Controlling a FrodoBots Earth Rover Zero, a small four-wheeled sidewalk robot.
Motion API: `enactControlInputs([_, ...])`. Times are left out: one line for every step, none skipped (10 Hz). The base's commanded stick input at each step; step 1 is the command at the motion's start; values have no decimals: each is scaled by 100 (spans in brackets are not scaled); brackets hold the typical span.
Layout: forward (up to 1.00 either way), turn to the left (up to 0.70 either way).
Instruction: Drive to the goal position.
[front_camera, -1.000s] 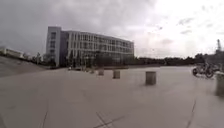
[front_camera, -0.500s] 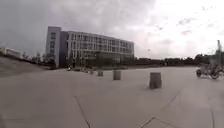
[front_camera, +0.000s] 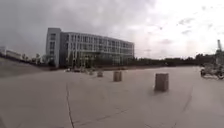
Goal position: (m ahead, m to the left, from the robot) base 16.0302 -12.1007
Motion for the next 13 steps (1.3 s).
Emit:
enactControlInputs([70, 0])
enactControlInputs([70, 0])
enactControlInputs([70, -9])
enactControlInputs([70, -14])
enactControlInputs([70, -14])
enactControlInputs([70, -14])
enactControlInputs([70, -14])
enactControlInputs([70, -14])
enactControlInputs([70, -14])
enactControlInputs([70, -14])
enactControlInputs([70, -14])
enactControlInputs([70, -14])
enactControlInputs([70, -14])
